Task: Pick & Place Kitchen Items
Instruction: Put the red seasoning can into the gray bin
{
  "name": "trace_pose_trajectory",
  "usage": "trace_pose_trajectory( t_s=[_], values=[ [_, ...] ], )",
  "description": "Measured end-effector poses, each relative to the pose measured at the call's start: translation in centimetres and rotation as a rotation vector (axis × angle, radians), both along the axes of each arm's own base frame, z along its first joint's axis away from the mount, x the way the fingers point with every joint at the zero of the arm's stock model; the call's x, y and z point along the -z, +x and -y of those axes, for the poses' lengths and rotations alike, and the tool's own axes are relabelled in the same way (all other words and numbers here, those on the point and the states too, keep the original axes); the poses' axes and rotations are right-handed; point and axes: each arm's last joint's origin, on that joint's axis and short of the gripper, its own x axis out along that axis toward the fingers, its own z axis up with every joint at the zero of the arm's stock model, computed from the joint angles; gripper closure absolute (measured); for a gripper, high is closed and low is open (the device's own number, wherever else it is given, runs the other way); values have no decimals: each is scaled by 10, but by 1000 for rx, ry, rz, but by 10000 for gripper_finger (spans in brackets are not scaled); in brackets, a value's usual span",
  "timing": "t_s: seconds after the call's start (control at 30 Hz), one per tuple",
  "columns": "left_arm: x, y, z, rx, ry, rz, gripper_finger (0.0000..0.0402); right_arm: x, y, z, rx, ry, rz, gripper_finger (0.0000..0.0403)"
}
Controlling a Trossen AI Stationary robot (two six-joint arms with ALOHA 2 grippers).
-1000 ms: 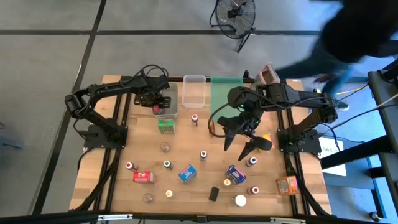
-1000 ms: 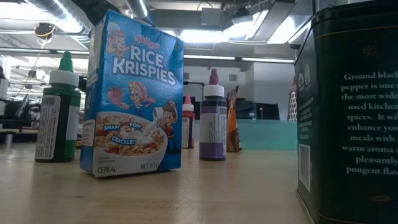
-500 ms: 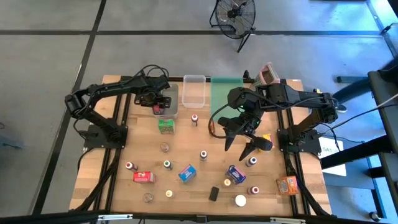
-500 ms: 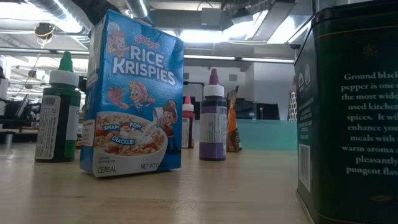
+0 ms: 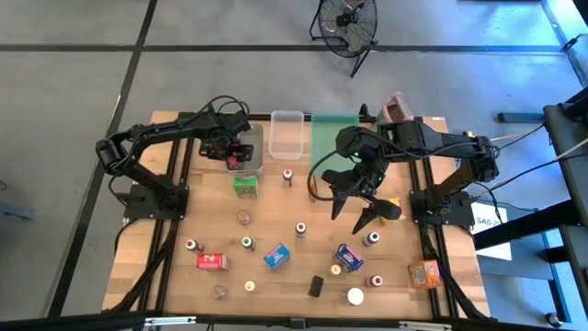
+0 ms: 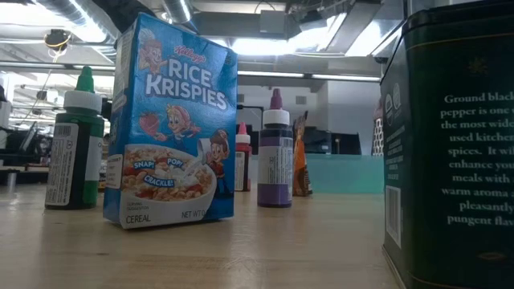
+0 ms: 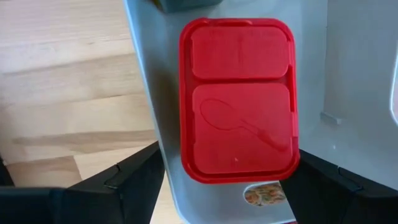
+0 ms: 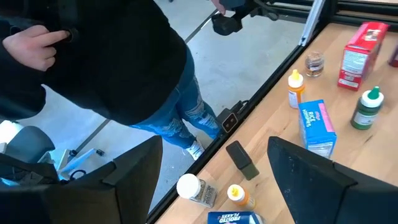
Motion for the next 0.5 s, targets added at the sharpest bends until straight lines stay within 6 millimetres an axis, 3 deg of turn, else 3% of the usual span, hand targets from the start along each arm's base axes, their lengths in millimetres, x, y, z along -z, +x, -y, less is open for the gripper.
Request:
trace_pose_trajectory(
  t_s=[0.5],
  values=[
    [-2,-5,4,1,-32,-24,116,-1,2,2,11,9,10,110]
  ],
)
